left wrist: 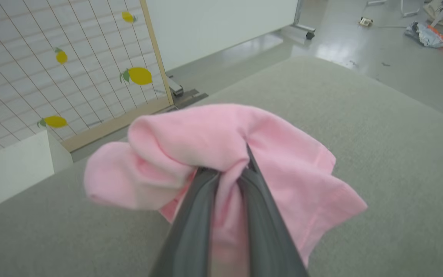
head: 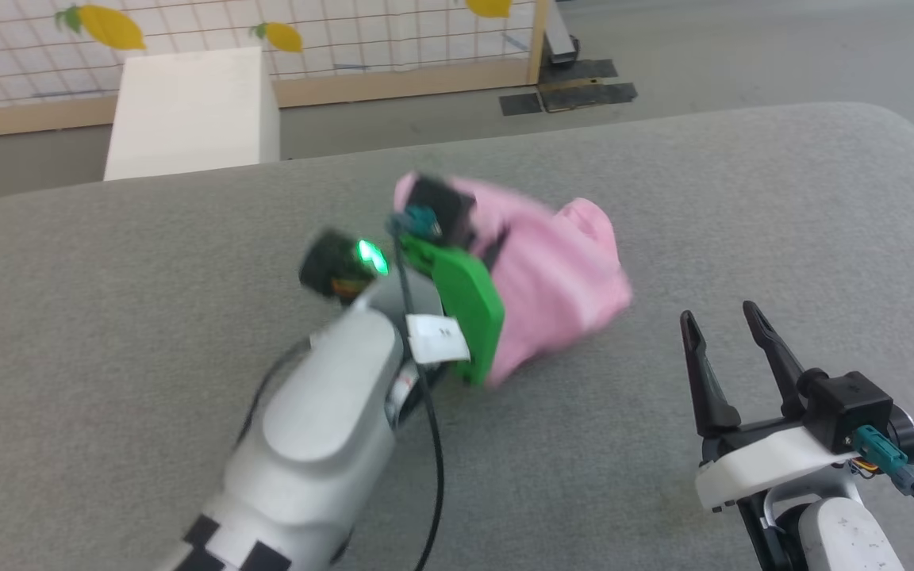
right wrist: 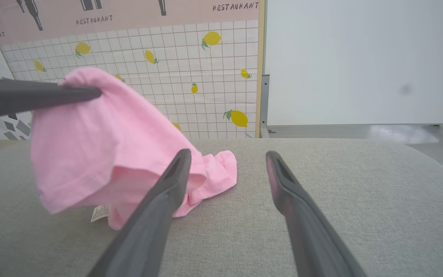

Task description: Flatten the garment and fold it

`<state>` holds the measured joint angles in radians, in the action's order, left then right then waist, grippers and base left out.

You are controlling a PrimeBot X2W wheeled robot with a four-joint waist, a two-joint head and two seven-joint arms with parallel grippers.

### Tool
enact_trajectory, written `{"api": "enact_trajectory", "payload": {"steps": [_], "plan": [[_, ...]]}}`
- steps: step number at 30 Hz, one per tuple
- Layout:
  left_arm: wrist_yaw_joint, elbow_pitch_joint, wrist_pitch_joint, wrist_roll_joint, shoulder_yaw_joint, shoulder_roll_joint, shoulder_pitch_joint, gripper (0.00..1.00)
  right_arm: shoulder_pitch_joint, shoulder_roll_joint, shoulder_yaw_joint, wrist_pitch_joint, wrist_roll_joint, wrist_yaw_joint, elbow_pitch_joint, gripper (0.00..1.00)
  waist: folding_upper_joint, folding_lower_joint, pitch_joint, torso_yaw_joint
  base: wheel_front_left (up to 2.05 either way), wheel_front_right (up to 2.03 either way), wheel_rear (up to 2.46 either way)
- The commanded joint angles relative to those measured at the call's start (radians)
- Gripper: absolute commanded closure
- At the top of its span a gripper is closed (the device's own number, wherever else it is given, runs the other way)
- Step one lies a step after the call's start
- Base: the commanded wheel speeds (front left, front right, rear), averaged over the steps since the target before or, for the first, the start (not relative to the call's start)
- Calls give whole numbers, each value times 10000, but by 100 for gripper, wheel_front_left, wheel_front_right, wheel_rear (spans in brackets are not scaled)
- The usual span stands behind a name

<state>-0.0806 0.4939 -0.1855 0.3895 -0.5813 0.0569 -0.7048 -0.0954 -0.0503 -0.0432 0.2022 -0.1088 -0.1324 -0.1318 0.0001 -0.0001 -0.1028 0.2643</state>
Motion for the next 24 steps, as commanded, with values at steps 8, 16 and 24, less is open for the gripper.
{"api": "enact_trajectory", "payload": {"steps": [8,16,24], "plan": [[-369,1987,-3170,1287,-1474,-59,1072,100,92,1,-120,-1,-104,17,29,0,-1,1,-169,442,0,0,0],[13,1547,-2290,2044,-1331,-64,1279,0,212,1,-77,-88,-43,17,23,0,-1,1,37,196,0,0,0],[519,-325,2583,1873,173,411,1769,0,351,1,18,-209,92,17,249,0,-1,1,286,-408,0,0,0]]}}
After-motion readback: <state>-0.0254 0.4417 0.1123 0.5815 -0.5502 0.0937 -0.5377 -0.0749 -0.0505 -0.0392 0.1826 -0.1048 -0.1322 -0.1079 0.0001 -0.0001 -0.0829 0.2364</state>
